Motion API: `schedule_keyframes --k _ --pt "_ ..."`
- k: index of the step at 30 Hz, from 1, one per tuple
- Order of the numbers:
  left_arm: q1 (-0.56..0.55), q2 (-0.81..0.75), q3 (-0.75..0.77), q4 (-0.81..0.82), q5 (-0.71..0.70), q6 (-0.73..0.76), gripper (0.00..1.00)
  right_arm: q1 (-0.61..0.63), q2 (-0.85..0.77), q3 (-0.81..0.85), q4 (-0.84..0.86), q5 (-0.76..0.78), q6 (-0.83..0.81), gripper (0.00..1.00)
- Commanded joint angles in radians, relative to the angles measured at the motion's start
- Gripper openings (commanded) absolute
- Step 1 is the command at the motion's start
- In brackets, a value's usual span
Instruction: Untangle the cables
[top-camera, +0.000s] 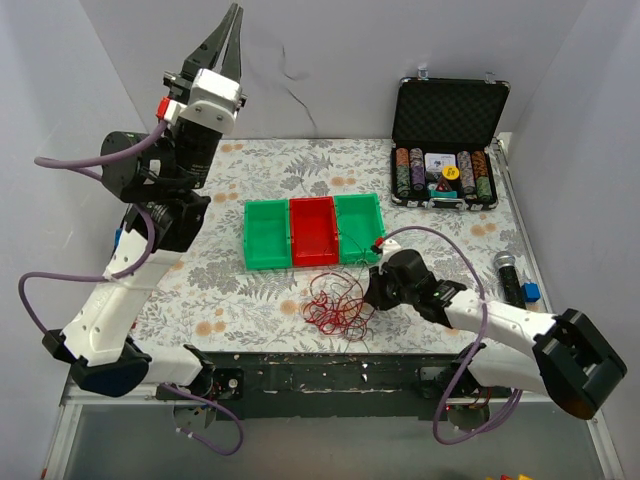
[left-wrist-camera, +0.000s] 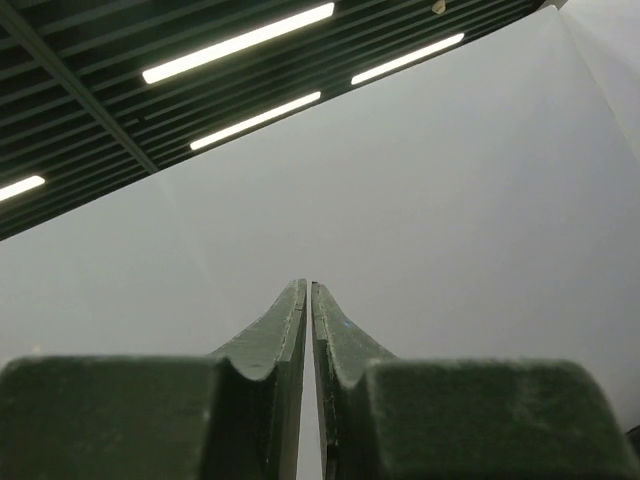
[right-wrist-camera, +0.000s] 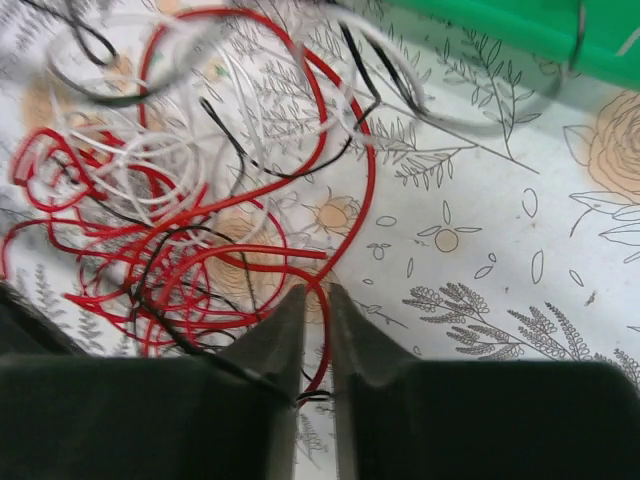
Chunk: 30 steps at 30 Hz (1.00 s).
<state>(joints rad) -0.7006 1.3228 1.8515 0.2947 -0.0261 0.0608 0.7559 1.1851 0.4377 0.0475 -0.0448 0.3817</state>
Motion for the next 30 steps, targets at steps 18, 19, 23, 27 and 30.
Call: schedule_keyframes --k 18,19,23,27,30 --pt "0.001 -0.235 -0.553 -0.431 0.215 -0.088 0.2 0.005 -0.205 0.188 0.034 0.209 -0.086 0.75" --pt "0.001 -0.24 -0.607 -0.424 0.192 -0.098 0.22 0.003 -0.185 0.191 0.049 0.227 -0.095 0.75" --pt "0.007 -0.194 -0.75 -0.387 0.182 -0.139 0.48 0.003 -0.127 0.24 0.054 0.224 -0.099 0.72" --pt "0.047 -0.044 -0.744 -0.419 0.3 -0.148 0.69 0.003 -0.165 0.198 0.072 0.23 -0.084 0.7" --pt "0.101 0.096 -0.663 -0.503 0.399 -0.164 0.78 0.003 -0.226 0.142 0.078 0.244 -0.061 0.67"
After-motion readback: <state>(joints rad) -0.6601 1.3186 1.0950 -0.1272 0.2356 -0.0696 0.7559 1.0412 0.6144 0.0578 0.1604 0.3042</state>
